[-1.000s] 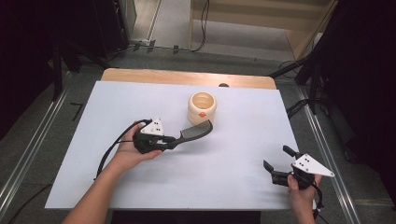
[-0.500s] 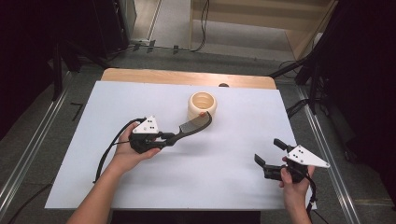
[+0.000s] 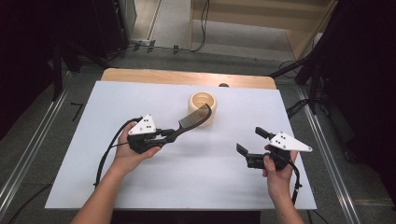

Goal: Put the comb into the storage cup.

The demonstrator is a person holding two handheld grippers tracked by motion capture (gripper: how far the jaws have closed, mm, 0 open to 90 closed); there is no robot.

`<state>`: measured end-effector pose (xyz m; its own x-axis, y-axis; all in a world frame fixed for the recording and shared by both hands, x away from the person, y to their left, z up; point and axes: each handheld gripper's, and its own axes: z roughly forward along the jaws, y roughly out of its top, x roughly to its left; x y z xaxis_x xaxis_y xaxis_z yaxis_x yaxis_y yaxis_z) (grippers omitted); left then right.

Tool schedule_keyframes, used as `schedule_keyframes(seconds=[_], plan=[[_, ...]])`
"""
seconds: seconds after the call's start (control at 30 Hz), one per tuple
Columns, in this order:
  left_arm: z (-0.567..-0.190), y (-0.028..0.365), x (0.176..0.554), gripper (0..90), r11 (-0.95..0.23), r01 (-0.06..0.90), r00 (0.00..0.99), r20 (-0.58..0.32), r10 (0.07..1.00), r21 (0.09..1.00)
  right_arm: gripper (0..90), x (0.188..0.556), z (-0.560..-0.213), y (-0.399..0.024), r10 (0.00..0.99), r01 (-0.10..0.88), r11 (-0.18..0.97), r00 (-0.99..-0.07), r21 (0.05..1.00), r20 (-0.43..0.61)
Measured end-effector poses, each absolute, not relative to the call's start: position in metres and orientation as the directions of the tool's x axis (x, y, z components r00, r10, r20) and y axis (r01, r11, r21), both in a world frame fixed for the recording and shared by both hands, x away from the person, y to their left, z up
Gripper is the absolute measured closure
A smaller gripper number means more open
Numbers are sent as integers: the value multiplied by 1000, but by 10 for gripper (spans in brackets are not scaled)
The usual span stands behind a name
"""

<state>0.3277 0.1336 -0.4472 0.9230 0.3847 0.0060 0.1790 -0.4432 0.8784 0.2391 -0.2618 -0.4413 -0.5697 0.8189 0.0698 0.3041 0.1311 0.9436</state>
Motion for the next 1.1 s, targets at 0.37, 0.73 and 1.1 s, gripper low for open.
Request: schedule_keyframes(seconds=[0.37, 0.73, 1.1], plan=[[-444, 120, 320, 723, -416, 154, 916, 28, 400, 896, 52, 258, -431, -239, 791, 337, 58, -589, 940, 162], [-444, 103, 312, 723, -420, 119, 917, 63, 394, 900, 52, 273, -430, -216, 787, 375, 24, -579, 927, 214], [-450, 92, 310, 722, -388, 120, 915, 50, 401, 914, 141, 284, -431, -195, 779, 415, -26, -562, 909, 278]])
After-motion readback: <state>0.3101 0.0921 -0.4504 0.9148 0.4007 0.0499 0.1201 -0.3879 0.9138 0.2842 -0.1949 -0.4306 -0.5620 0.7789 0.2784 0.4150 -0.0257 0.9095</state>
